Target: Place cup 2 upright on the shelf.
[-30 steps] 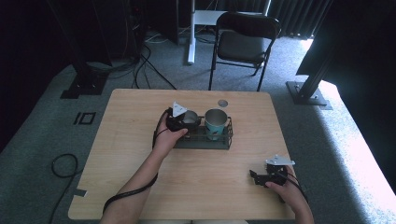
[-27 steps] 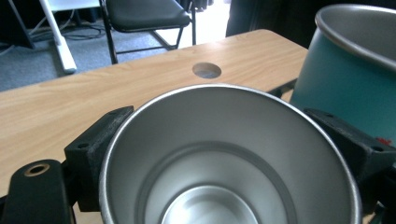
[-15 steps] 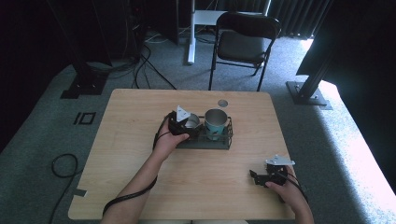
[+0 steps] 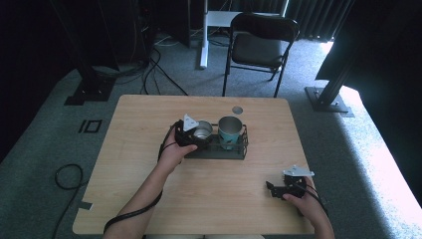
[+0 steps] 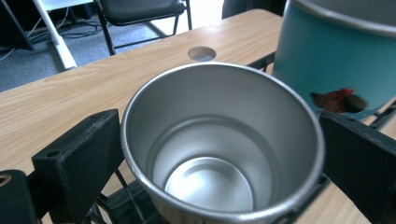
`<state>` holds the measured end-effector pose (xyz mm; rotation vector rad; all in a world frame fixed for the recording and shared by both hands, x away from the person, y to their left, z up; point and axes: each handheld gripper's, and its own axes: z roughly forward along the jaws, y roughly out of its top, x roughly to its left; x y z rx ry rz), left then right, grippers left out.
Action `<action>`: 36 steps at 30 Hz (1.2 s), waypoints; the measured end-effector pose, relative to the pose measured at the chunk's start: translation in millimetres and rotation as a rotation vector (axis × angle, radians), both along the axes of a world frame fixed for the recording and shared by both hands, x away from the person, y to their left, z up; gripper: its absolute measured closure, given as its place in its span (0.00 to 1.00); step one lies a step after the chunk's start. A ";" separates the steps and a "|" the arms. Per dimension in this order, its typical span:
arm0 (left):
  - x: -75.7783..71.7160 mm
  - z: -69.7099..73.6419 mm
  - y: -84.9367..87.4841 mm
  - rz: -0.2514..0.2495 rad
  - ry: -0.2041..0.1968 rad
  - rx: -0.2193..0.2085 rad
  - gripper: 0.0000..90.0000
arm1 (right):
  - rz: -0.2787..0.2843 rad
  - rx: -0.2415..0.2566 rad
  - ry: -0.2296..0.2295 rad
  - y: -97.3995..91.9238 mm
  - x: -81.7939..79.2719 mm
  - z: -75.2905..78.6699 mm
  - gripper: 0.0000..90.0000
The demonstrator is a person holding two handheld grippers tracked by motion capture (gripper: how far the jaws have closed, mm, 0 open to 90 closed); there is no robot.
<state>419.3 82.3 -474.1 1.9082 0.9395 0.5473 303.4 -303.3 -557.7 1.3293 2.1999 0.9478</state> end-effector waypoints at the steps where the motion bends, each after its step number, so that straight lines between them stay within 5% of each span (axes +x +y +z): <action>1: 0.0 0.0 0.0 0.000 0.000 0.000 0.03 | 0.000 0.000 0.000 0.0 0.0 0.0 0.13; 5: -5.7 3.5 3.0 -0.014 -0.011 0.006 0.03 | 0.000 0.000 0.000 0.1 0.0 0.0 0.13; 16: -18.2 13.6 21.1 -0.041 -0.002 -0.084 0.06 | 0.000 0.000 0.000 0.1 0.0 0.0 0.13; 20: -21.2 15.7 28.3 -0.021 -0.035 -0.075 0.06 | 0.000 0.000 0.000 0.1 0.0 0.0 0.13; 36: -30.4 15.6 62.9 0.040 -0.024 -0.069 0.06 | 0.000 -0.001 -0.001 0.0 0.0 0.0 0.13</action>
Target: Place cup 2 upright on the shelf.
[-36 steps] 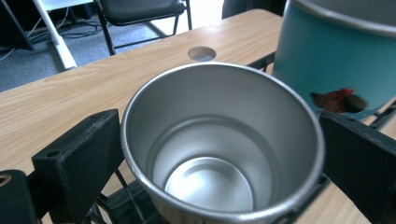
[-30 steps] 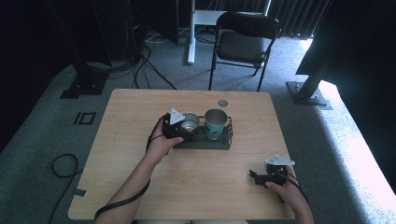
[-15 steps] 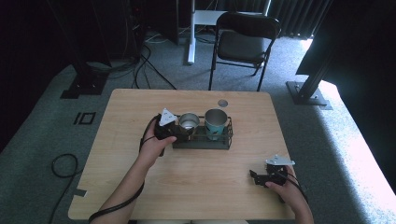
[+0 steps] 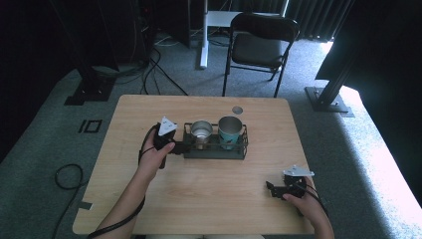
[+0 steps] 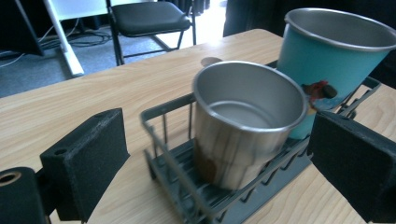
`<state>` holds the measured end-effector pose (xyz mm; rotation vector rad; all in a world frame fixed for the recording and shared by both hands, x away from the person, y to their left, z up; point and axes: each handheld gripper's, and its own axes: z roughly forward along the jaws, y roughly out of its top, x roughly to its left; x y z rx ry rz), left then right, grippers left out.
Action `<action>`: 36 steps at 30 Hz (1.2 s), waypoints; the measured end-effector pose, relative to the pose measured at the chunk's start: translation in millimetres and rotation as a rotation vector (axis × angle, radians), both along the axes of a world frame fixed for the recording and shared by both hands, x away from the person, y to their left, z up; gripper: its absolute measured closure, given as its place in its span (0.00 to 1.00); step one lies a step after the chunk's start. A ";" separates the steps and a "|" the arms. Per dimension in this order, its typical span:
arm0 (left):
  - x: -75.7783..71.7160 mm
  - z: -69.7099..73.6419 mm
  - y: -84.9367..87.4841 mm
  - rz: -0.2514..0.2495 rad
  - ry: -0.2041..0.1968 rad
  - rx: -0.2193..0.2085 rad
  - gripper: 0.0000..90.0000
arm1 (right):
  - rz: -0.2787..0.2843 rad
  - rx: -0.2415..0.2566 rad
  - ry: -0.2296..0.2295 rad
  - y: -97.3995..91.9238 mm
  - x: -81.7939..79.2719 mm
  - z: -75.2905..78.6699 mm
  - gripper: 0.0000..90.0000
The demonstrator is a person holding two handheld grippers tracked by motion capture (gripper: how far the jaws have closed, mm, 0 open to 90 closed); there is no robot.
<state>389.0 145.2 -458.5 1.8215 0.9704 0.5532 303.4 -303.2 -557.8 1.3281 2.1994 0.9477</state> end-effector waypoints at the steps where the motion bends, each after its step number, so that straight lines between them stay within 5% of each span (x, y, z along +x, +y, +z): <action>1: -0.8 -0.4 2.7 0.004 0.001 -0.002 0.06 | 0.000 0.000 0.001 0.0 -0.1 0.0 0.13; 36: -38.2 -27.3 65.4 0.091 0.034 0.042 0.06 | 0.000 0.000 0.001 0.0 0.0 0.0 0.13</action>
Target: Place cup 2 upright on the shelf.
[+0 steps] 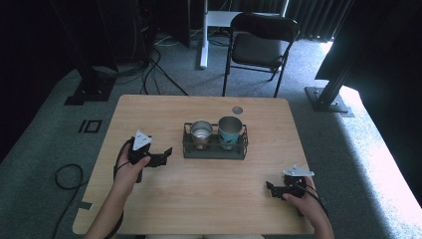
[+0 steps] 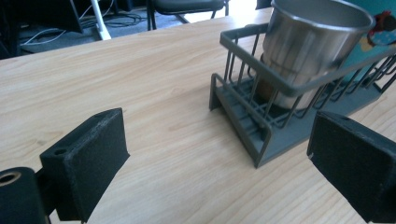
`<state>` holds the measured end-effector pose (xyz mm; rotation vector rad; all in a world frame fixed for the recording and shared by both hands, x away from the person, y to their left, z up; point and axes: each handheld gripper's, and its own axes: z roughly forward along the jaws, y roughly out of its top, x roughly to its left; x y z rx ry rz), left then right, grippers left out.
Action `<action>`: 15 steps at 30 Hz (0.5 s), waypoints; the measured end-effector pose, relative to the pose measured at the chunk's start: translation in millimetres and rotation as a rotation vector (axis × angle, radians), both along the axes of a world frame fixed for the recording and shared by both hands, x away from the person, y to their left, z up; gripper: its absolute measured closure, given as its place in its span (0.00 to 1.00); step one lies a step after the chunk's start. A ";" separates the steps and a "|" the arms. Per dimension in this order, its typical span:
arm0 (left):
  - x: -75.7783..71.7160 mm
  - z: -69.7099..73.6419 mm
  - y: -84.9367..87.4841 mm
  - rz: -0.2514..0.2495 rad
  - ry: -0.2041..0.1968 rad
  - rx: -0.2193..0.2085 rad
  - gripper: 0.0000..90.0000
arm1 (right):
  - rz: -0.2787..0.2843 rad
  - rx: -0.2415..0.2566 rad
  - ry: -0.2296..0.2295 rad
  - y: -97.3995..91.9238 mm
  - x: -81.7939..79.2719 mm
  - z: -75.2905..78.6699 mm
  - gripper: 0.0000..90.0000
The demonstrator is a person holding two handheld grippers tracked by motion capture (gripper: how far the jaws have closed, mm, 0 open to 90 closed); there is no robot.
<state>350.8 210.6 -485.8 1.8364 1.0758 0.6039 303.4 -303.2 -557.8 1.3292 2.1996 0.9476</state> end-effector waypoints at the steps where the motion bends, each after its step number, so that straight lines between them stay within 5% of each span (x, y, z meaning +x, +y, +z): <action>1: -1.1 -0.9 1.0 0.002 0.002 -0.004 0.06 | 0.000 0.000 0.000 0.0 0.0 0.0 0.13; 15: -26.1 -19.3 27.9 0.068 0.037 0.007 0.06 | 0.000 0.000 0.001 0.1 -0.1 0.0 0.13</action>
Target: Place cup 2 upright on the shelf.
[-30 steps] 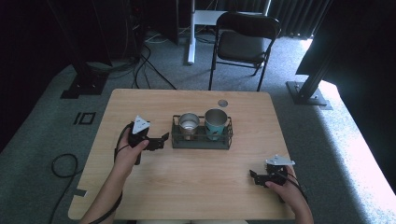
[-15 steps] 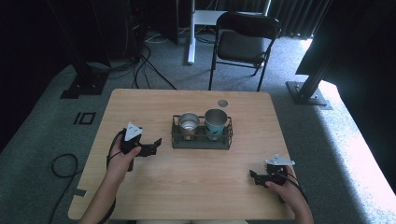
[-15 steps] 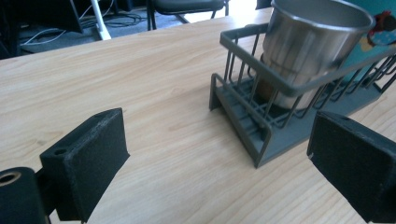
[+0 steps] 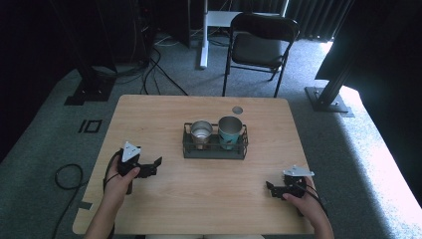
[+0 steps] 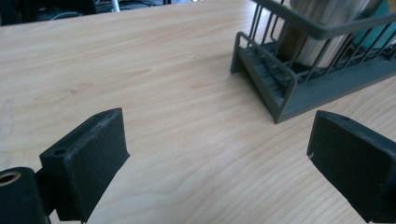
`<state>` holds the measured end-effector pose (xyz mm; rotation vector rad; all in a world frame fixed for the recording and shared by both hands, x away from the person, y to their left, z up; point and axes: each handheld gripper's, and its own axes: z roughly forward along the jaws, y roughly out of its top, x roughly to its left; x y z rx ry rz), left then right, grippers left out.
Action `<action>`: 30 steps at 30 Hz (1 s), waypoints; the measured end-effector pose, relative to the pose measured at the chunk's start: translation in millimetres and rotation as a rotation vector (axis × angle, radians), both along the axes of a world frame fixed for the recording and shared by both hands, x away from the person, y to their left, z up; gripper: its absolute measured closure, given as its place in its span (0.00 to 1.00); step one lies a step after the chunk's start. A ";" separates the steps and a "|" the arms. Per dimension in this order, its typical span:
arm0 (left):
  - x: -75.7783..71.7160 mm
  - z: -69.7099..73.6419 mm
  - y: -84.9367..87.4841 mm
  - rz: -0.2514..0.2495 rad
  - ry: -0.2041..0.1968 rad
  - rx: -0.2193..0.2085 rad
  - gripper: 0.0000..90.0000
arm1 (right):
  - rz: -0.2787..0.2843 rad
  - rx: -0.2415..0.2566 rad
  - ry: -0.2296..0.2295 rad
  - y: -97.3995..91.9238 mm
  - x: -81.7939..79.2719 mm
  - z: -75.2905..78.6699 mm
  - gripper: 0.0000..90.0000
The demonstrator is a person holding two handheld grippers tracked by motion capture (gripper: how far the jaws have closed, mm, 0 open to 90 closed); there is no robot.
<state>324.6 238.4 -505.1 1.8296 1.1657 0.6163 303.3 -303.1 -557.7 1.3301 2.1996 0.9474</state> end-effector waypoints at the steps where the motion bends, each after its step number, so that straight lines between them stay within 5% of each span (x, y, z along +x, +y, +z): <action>1: -1.9 -1.9 1.9 0.004 0.001 0.002 0.06 | 0.001 -0.001 -0.001 -0.1 0.1 -0.1 0.13; 14: -15.5 -16.8 19.0 0.053 0.041 0.021 0.06 | 0.002 -0.001 -0.002 -0.1 0.1 -0.1 0.13; 24: -22.1 -27.3 32.6 0.171 0.102 0.041 0.06 | 0.001 -0.001 -0.001 -0.1 0.1 -0.1 0.13; 30: -25.3 -31.0 38.3 0.199 0.114 0.059 0.06 | 0.001 -0.001 -0.002 -0.1 0.1 -0.1 0.13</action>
